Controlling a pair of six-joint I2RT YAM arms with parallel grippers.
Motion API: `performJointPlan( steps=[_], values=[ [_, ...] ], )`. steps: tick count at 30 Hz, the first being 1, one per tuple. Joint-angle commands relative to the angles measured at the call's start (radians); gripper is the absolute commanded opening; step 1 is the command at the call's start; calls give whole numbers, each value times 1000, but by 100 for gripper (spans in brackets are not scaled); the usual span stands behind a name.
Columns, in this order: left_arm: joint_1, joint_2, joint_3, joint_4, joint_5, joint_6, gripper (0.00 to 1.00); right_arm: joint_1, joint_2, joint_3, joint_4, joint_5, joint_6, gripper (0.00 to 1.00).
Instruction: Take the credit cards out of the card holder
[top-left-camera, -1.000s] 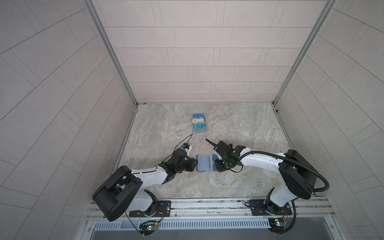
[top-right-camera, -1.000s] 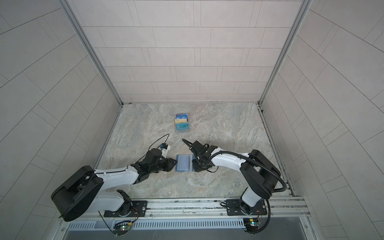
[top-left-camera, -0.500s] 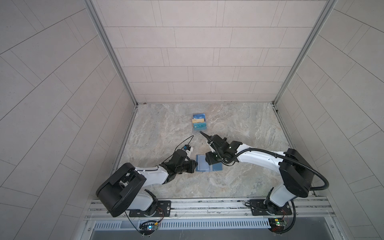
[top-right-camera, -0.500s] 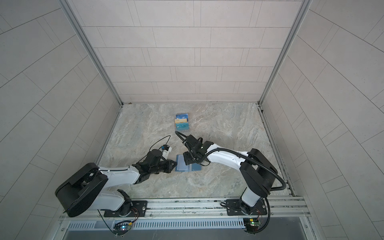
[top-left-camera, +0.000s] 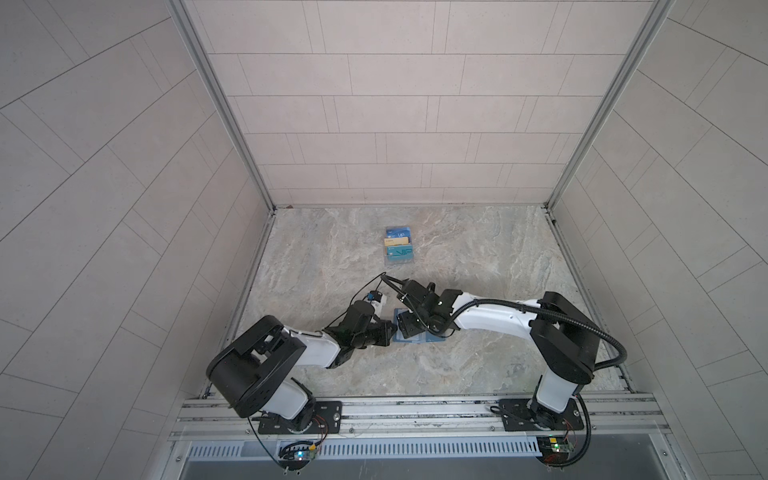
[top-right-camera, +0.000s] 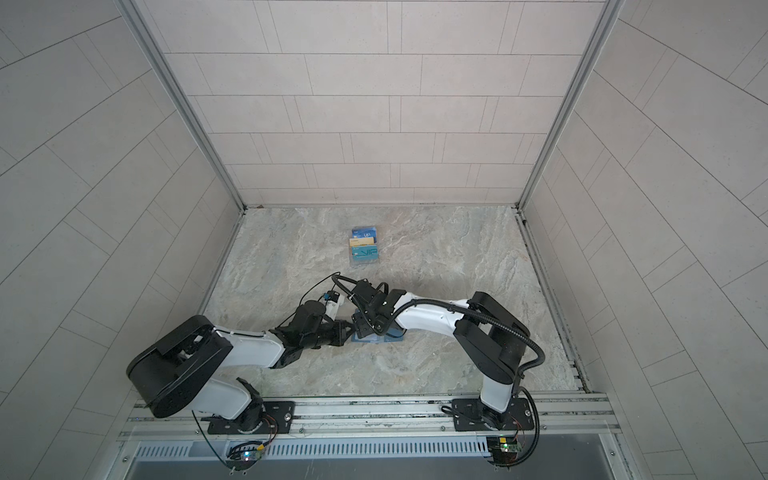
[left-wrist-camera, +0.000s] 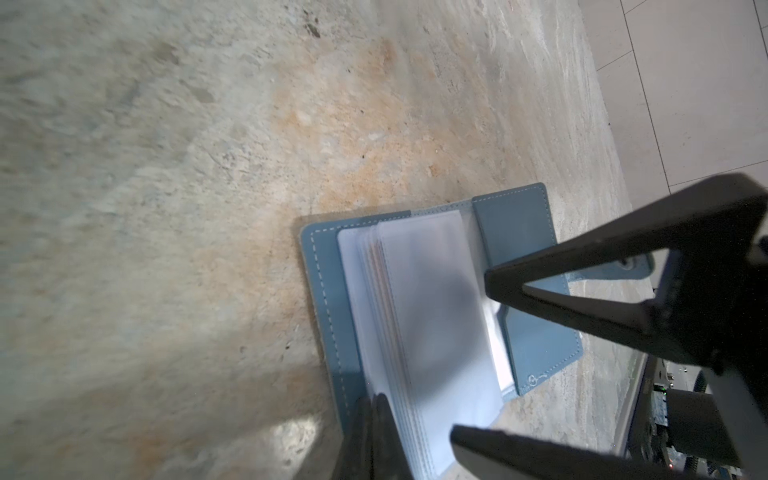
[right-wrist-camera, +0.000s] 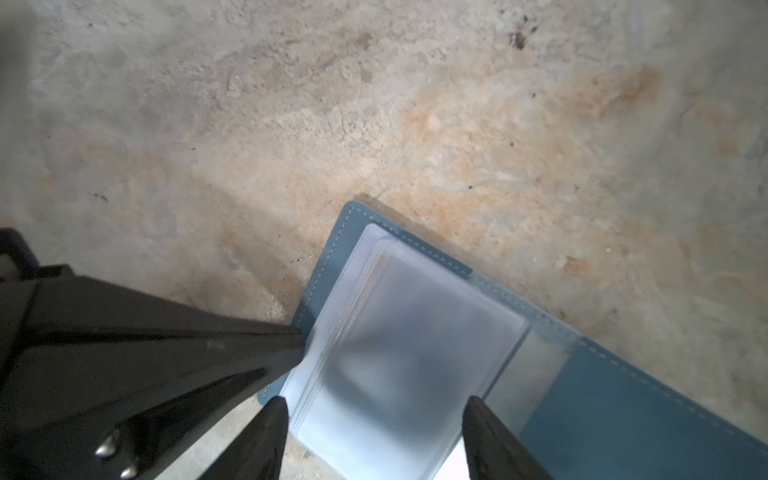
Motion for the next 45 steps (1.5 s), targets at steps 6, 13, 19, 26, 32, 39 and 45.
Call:
performJointPlan(
  steps=[6, 13, 19, 26, 32, 39, 45],
  values=[
    [-3, -9, -47, -3, -22, -4, 0, 11, 50, 19, -56, 73, 15, 70],
    [-3, -5, -60, 34, -11, -10, 0, 21, 50, 25, -64, 72, 14, 71],
    [-3, -1, -66, 47, -11, -12, 0, 27, 54, 53, -75, 51, 2, 72],
    [-3, -12, -73, 43, -21, -15, 0, 41, 101, 87, -105, 56, 6, 73],
    [-3, -27, -78, 29, -37, -15, 0, 44, 70, 73, -140, 120, 8, 72],
    [-3, -27, -78, 23, -44, -10, 0, 43, 45, 56, -183, 162, -2, 69],
    [-3, -27, -80, 18, -49, -10, 0, 42, 20, 46, -215, 221, 2, 68]
  ],
)
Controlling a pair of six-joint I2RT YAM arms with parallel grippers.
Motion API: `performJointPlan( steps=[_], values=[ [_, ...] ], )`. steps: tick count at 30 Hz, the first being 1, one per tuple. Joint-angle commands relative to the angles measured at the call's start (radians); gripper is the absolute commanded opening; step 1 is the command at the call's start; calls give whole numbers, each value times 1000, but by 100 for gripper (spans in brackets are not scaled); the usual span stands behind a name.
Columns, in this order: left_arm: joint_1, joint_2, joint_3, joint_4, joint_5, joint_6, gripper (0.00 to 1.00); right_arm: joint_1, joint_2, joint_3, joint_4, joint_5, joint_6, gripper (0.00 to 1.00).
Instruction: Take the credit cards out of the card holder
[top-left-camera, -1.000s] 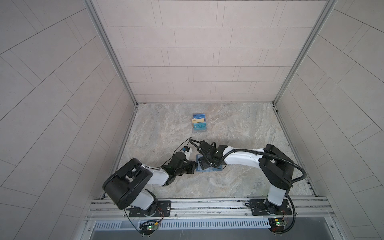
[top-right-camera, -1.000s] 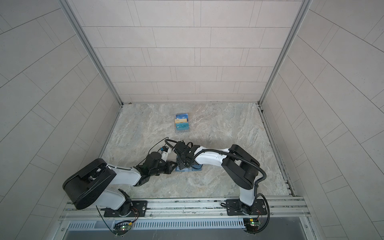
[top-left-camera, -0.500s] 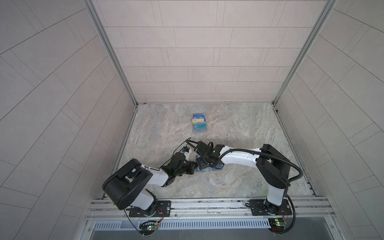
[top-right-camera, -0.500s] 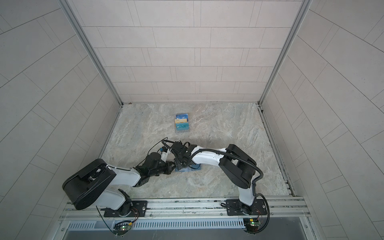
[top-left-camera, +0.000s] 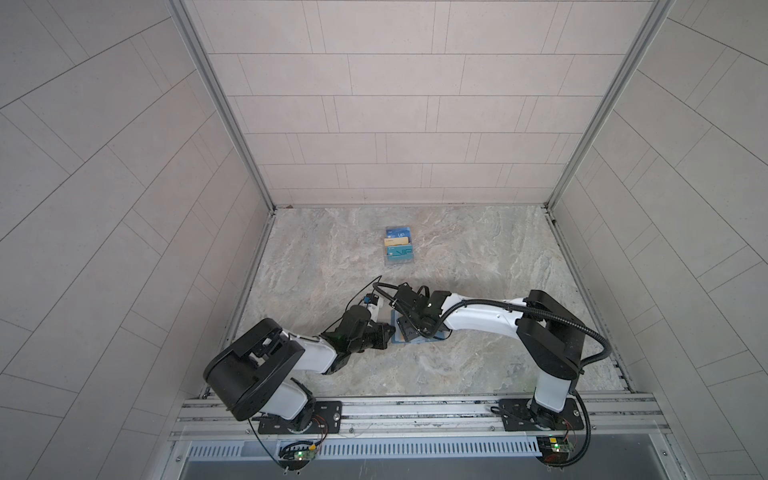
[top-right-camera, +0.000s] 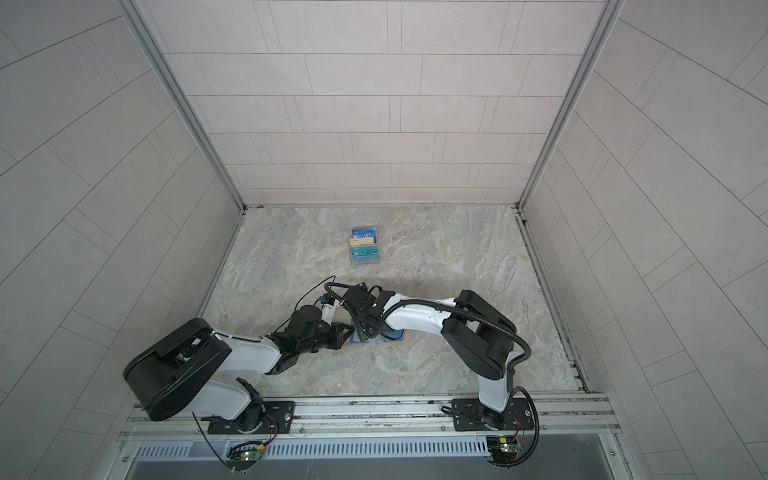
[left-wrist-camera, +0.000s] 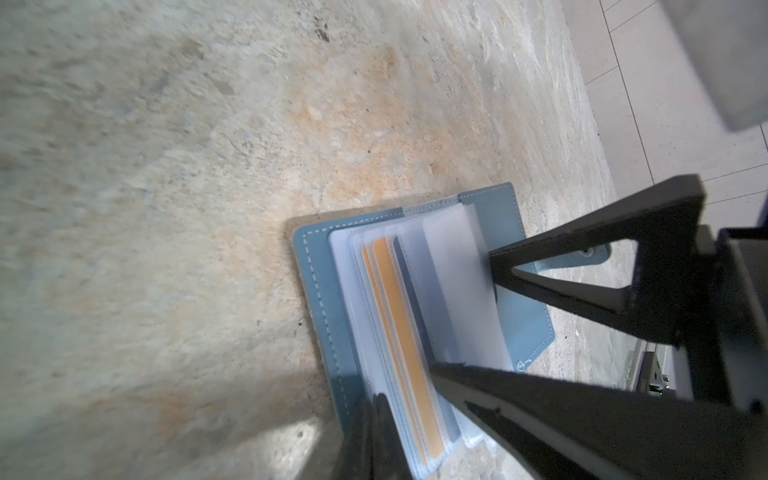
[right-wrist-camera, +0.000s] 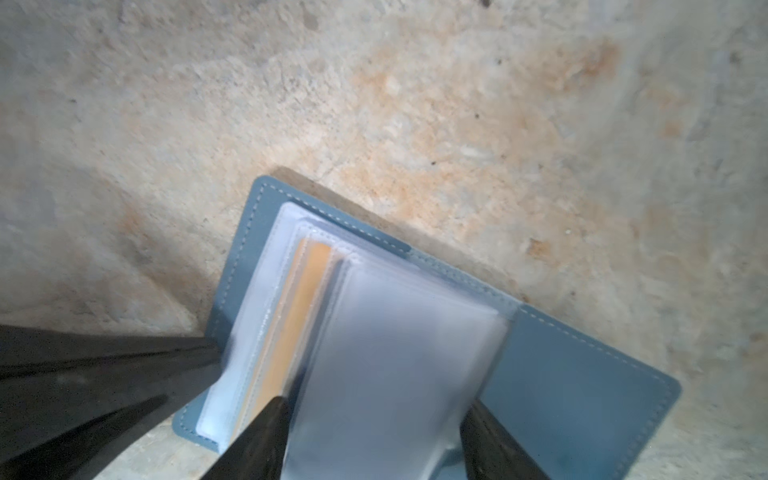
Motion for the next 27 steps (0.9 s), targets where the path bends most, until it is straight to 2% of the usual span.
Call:
performJointPlan(
  steps=[1, 19, 27],
  values=[
    [-3, -10, -23, -56, -23, 2, 0, 3, -33, -10, -87, 90, 3, 68],
    [-3, -51, -27, -94, -42, 13, 1, -24, -96, -51, -139, 153, -12, 66],
    [-3, -39, -29, -78, -18, 17, 1, -58, -122, -82, -152, 154, -31, 63]
  ],
)
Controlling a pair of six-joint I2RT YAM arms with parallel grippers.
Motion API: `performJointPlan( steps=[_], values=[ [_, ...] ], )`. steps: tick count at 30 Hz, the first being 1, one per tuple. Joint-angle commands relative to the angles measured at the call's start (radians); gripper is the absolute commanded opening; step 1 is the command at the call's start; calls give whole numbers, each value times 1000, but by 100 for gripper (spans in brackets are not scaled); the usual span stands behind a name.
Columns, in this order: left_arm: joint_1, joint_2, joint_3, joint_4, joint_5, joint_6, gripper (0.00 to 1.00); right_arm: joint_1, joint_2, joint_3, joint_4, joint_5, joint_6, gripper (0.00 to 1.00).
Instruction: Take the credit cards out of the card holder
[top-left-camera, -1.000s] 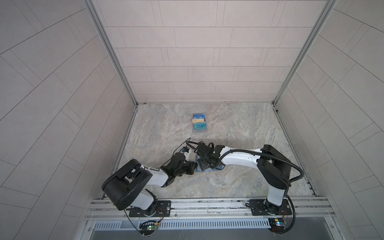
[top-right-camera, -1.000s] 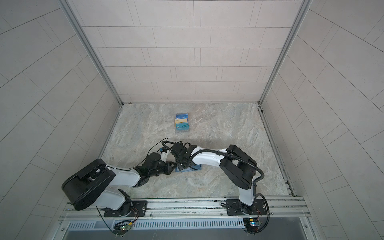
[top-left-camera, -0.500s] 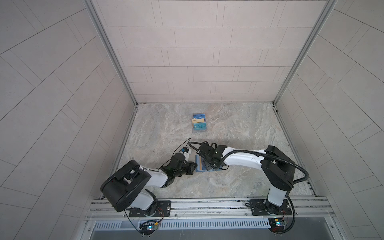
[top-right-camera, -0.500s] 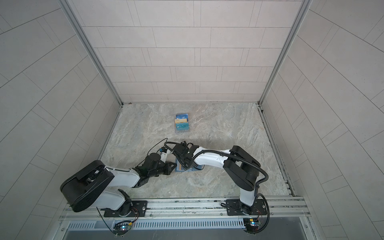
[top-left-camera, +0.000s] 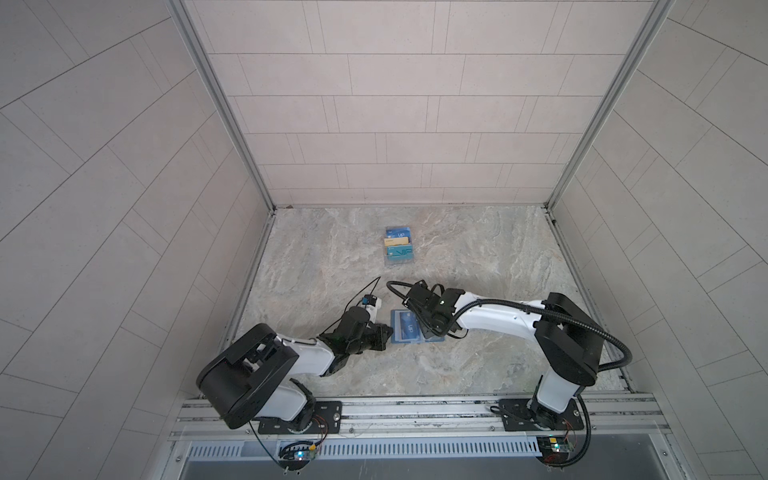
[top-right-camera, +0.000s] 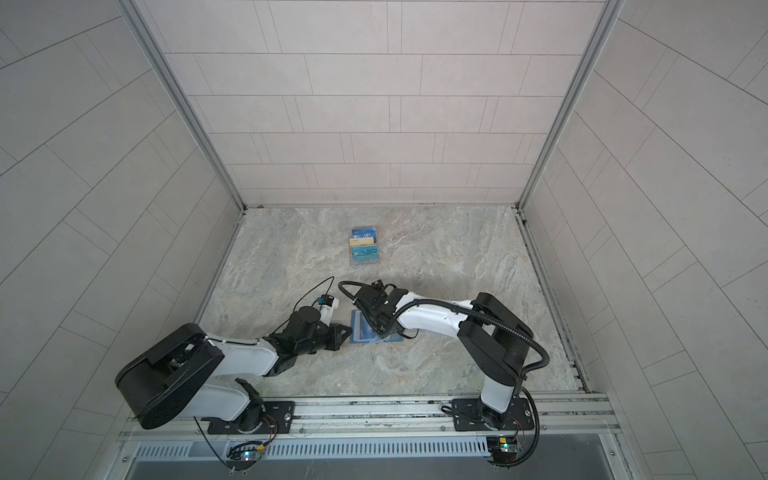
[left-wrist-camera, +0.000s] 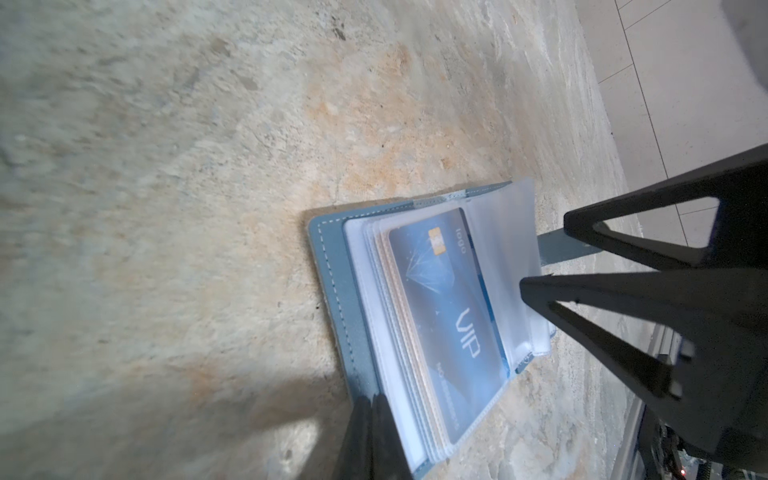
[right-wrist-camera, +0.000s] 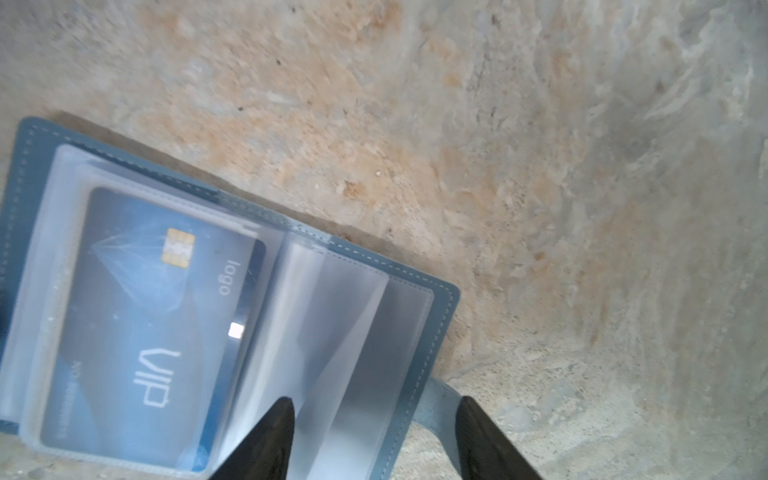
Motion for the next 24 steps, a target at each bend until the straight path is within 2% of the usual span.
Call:
performJointPlan(
  steps=[1, 14, 18, 22, 24],
  values=[
    [-3, 9, -18, -26, 6, 12, 1, -11, -30, -8, -40, 28, -8, 63],
    [-3, -45, -42, -21, 95, 9, 5, -19, -93, 34, -151, 111, -39, 58],
    [-3, -83, -39, -36, 115, 10, 5, -21, -156, 39, -88, -21, -78, 56],
    [-3, -153, -24, -99, 73, 28, 6, -40, -206, 19, 50, -265, -82, 55],
    [-3, -187, -15, -133, 44, 47, 9, -60, -205, 2, 120, -374, -58, 53]
  ],
)
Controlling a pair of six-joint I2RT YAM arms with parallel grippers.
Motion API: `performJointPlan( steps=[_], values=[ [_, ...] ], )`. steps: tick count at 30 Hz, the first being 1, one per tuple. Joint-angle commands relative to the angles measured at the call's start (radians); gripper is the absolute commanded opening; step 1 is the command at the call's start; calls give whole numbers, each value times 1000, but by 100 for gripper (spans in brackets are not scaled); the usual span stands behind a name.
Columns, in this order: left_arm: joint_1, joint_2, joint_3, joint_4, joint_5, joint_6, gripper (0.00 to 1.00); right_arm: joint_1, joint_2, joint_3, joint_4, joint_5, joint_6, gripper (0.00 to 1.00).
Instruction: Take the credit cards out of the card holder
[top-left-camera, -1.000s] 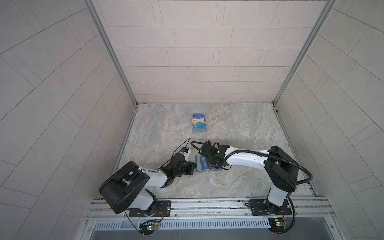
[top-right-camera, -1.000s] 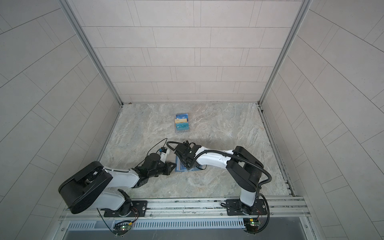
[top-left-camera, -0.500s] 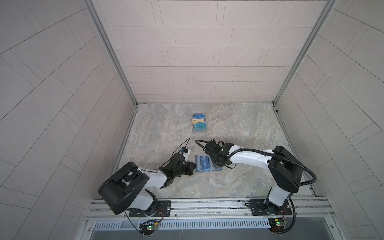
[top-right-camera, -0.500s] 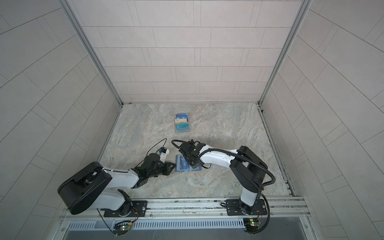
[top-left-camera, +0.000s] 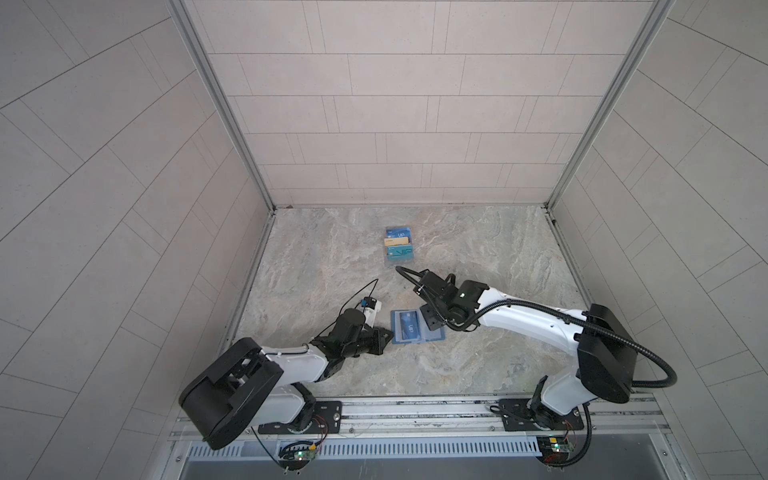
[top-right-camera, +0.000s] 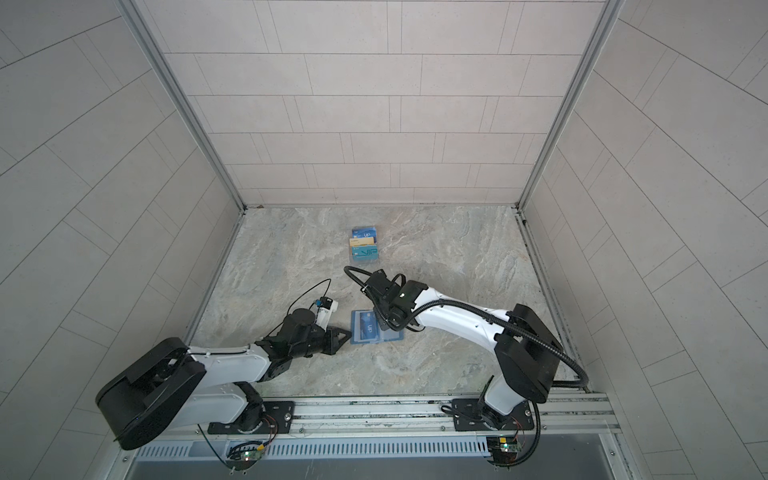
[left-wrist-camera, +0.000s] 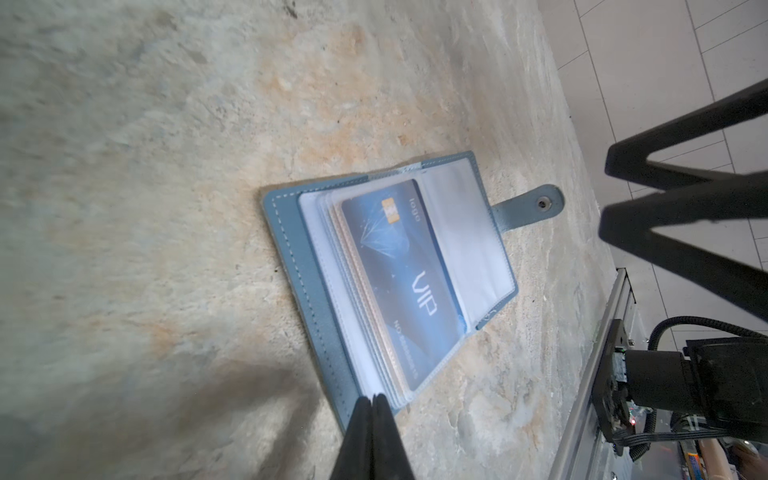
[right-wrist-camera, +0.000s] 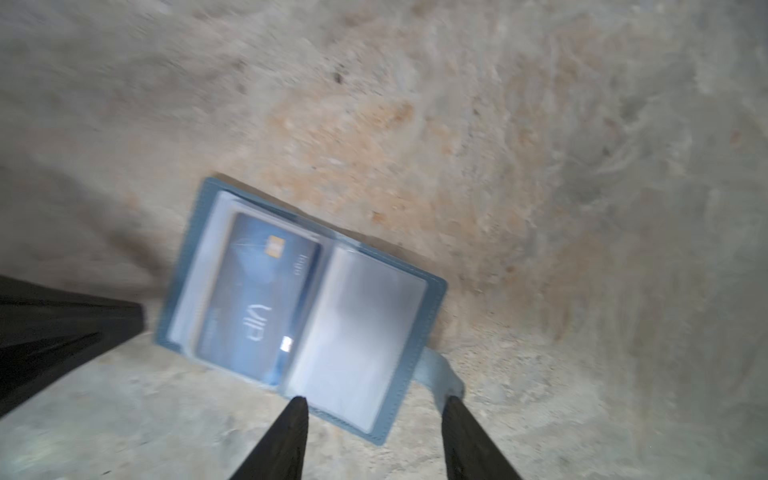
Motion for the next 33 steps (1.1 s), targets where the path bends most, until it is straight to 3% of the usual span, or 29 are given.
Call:
performJointPlan(
  steps=[1, 5, 11, 16, 33],
  values=[
    [-3, -55, 21, -71, -45, 41, 10, -33, -6, -33, 145, -242, 31, 52],
    [-3, -78, 47, -123, -62, 66, 10, -58, 43, -72, 274, -354, 93, 48],
    [-3, -53, 72, -149, -59, 87, 9, -84, 121, -103, 353, -395, 139, 42],
    [-3, -34, 94, -173, -69, 100, 8, -111, 146, -118, 314, -351, 116, 40],
    [-3, 40, 181, -235, -74, 138, 8, -153, 215, -147, 364, -467, 118, 37]
  ],
)
